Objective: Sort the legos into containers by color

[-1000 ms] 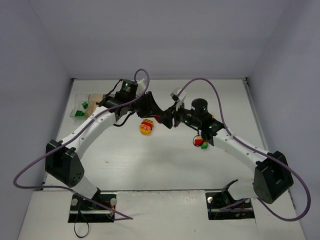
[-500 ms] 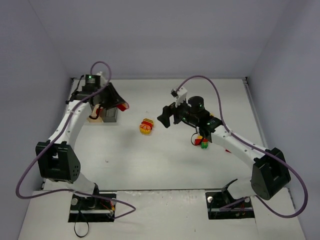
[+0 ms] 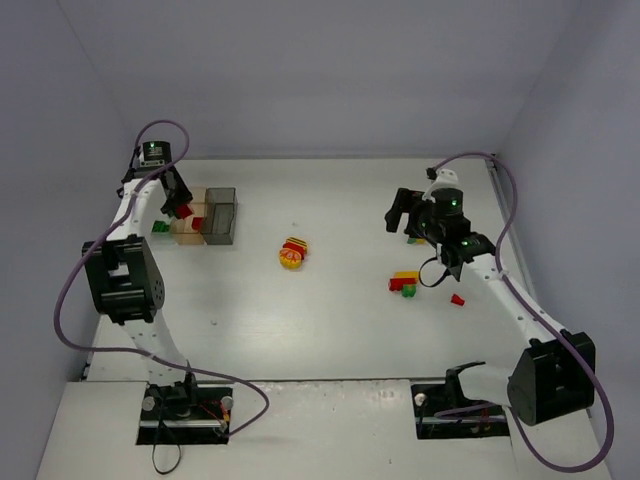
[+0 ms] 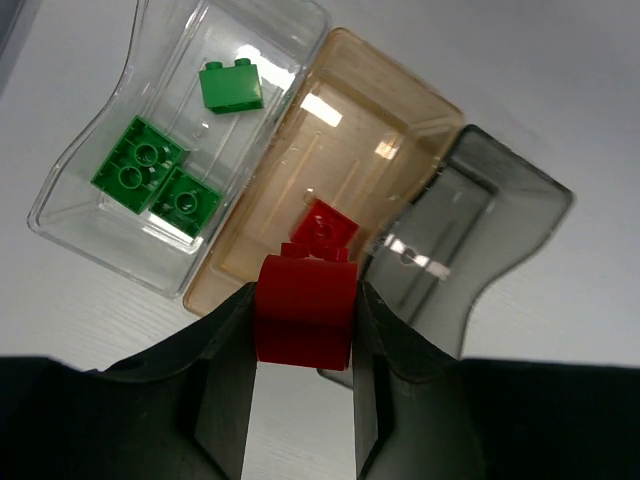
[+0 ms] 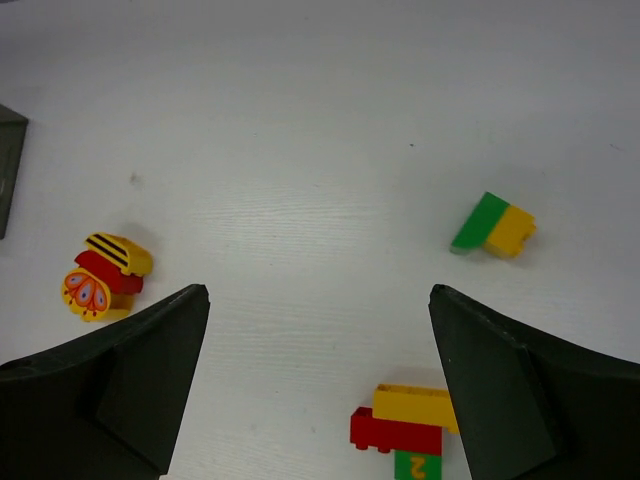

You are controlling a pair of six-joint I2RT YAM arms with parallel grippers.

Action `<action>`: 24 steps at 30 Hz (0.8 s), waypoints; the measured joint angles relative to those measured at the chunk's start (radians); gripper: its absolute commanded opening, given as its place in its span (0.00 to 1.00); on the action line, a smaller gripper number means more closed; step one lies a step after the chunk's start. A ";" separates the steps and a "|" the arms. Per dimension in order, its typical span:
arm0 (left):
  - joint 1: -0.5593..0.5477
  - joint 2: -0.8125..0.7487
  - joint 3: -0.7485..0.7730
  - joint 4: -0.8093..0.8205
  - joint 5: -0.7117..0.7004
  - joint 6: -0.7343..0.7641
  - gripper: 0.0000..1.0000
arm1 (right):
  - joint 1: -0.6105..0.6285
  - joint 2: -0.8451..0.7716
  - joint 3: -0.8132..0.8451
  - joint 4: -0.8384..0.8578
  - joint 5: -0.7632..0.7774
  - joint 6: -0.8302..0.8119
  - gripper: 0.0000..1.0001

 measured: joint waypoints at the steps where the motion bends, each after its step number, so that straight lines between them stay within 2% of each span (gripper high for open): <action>1: 0.001 0.034 0.010 0.001 -0.014 0.004 0.26 | -0.011 -0.011 -0.004 -0.022 0.015 0.012 0.89; 3: 0.001 0.084 0.020 0.002 -0.034 0.010 0.29 | -0.035 -0.023 -0.007 -0.055 0.032 0.027 0.91; 4: 0.002 0.106 0.020 0.005 -0.044 0.014 0.34 | -0.047 -0.027 -0.010 -0.072 0.036 0.035 0.91; 7: 0.002 0.145 0.020 0.008 -0.052 0.023 0.42 | -0.093 -0.030 -0.018 -0.137 0.063 0.060 0.92; 10: 0.002 0.152 0.020 0.014 -0.053 0.027 0.56 | -0.144 -0.030 -0.030 -0.207 0.092 0.084 0.90; 11: 0.002 0.149 0.020 0.020 -0.051 0.027 0.65 | -0.157 -0.030 -0.035 -0.226 0.103 0.093 0.89; 14: 0.002 0.137 0.020 0.037 -0.047 0.028 0.75 | -0.193 -0.034 -0.061 -0.274 0.133 0.123 0.88; 19: -0.005 0.070 -0.010 0.043 -0.026 0.027 0.78 | -0.259 -0.038 -0.122 -0.328 0.151 0.189 0.82; 20: -0.009 0.044 -0.020 0.041 -0.025 0.027 0.78 | -0.274 -0.038 -0.133 -0.334 0.152 0.201 0.78; 24: -0.082 -0.095 -0.065 0.032 -0.023 0.028 0.78 | -0.355 -0.018 -0.174 -0.354 0.157 0.235 0.72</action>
